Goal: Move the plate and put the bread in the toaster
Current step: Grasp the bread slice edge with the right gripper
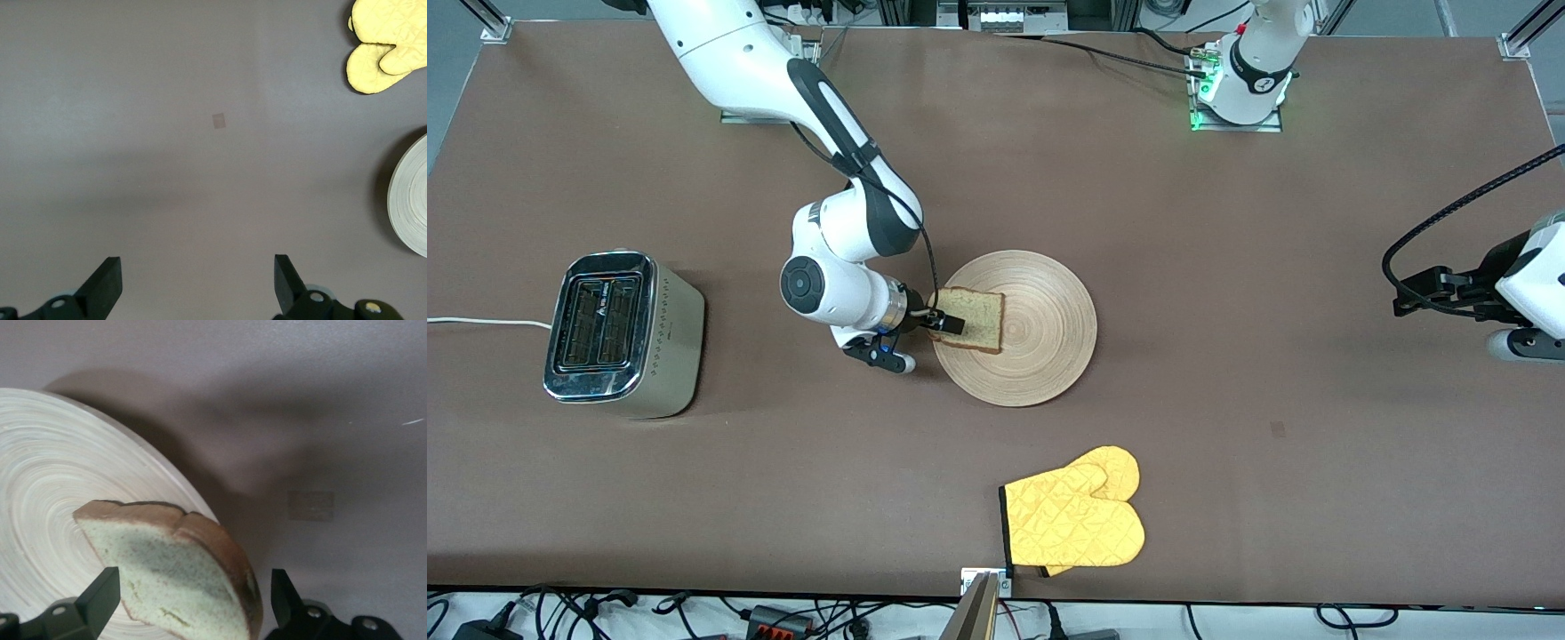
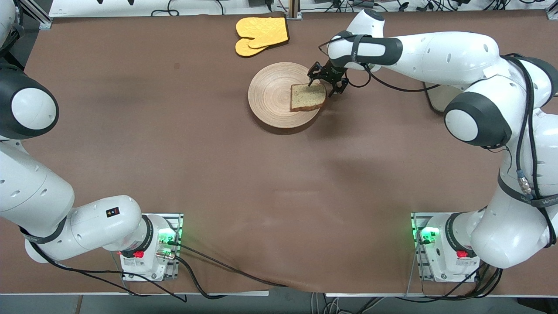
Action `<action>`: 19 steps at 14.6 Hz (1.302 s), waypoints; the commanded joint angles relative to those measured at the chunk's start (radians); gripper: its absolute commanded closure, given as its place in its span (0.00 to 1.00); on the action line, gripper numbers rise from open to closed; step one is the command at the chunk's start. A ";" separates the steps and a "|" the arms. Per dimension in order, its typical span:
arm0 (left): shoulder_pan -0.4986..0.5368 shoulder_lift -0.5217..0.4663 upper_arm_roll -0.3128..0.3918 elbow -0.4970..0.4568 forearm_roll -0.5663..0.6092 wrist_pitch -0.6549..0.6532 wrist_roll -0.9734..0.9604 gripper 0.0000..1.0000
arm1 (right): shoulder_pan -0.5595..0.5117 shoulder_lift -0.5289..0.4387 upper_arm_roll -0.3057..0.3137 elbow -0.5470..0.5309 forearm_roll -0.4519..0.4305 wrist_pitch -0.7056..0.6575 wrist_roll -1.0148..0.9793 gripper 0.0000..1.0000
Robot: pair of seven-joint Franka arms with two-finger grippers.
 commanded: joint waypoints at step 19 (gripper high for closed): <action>0.001 0.002 0.001 0.019 0.034 0.011 -0.011 0.00 | 0.002 -0.050 -0.017 0.045 0.006 -0.075 0.003 0.99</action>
